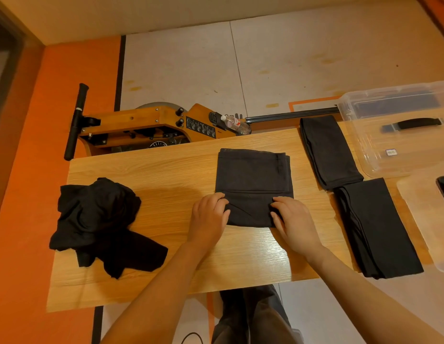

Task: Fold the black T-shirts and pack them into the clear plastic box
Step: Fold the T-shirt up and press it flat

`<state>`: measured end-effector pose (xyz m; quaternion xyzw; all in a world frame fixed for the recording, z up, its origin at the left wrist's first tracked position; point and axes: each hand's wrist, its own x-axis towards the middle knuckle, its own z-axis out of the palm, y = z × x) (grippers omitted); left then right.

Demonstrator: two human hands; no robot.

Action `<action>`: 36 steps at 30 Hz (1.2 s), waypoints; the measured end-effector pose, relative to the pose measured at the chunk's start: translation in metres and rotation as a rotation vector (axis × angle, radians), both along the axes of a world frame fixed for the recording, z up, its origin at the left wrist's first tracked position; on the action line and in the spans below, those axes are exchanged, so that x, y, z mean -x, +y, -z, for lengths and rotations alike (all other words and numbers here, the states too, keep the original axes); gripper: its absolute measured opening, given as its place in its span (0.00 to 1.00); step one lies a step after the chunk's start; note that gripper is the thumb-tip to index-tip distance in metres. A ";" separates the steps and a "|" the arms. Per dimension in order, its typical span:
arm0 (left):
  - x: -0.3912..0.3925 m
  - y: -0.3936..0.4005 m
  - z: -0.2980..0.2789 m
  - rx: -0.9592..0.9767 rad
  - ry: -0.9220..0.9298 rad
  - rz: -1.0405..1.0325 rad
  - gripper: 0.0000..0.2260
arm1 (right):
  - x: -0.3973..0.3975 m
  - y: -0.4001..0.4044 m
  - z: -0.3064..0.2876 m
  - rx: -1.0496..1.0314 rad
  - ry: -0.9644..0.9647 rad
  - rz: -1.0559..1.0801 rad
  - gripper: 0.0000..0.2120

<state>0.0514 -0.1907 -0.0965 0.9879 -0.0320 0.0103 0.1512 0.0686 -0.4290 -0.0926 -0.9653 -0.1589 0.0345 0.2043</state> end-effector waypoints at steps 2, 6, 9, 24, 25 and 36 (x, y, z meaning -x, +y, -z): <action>0.004 0.004 0.005 -0.082 0.027 0.049 0.17 | 0.004 -0.002 0.004 0.037 0.057 -0.025 0.17; 0.006 0.015 0.004 -0.168 0.232 0.142 0.26 | 0.006 -0.010 0.008 0.117 0.103 -0.096 0.31; 0.005 0.024 -0.001 -0.184 0.335 0.231 0.32 | 0.004 -0.018 0.009 0.162 0.124 -0.164 0.35; -0.015 0.037 -0.014 -0.132 0.265 0.253 0.28 | -0.018 -0.028 -0.010 0.074 0.123 -0.119 0.32; -0.022 0.035 -0.016 -0.104 0.231 0.211 0.26 | -0.023 -0.026 -0.013 0.058 0.111 -0.087 0.32; -0.102 0.023 -0.026 -0.054 0.219 0.029 0.19 | -0.087 0.005 -0.019 0.115 0.209 -0.037 0.29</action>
